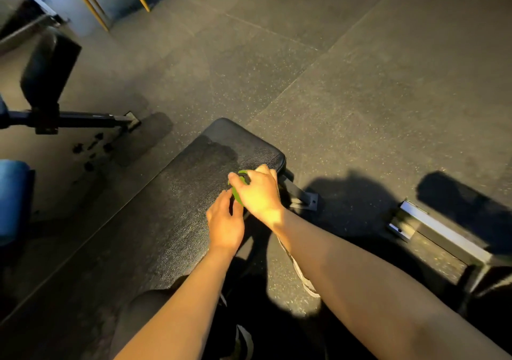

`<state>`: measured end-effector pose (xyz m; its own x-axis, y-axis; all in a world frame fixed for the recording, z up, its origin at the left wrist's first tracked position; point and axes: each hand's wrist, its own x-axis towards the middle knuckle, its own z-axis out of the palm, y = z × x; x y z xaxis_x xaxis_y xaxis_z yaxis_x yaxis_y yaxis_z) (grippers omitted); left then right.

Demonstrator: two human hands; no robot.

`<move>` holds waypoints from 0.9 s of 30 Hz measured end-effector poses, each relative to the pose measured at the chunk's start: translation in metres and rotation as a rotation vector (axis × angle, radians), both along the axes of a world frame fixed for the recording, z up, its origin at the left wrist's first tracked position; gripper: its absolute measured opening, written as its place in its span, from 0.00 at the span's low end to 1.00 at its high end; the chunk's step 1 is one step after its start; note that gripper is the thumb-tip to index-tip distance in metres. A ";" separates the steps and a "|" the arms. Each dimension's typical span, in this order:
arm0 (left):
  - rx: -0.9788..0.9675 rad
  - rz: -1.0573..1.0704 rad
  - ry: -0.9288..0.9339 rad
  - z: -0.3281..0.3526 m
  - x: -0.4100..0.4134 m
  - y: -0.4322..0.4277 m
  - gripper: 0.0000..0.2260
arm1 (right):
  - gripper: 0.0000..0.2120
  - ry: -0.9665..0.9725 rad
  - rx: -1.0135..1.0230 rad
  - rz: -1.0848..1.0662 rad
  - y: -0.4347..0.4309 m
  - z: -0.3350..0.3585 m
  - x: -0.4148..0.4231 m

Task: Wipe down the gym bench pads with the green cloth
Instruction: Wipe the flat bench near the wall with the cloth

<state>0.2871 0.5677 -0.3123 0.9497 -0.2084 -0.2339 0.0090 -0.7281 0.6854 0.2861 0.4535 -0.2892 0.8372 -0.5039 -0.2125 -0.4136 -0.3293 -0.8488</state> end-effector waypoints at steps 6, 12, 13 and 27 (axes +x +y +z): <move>0.092 -0.012 -0.113 -0.007 0.027 0.002 0.19 | 0.21 -0.010 -0.512 0.377 0.001 -0.037 0.011; 0.290 -0.106 -0.018 -0.014 0.049 -0.022 0.26 | 0.21 -0.038 -0.777 0.477 -0.036 -0.044 0.045; 0.339 -0.125 0.026 -0.017 0.050 -0.026 0.27 | 0.19 -0.009 -0.781 0.412 -0.053 -0.044 0.053; 0.475 -0.167 0.112 -0.020 0.050 -0.034 0.30 | 0.12 -0.031 -0.759 0.486 -0.034 -0.046 0.063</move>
<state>0.3373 0.5337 -0.3322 0.8763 -0.2011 -0.4377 -0.0797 -0.9567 0.2799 0.3495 0.4195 -0.3347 0.9943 -0.0888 0.0593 -0.0635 -0.9381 -0.3405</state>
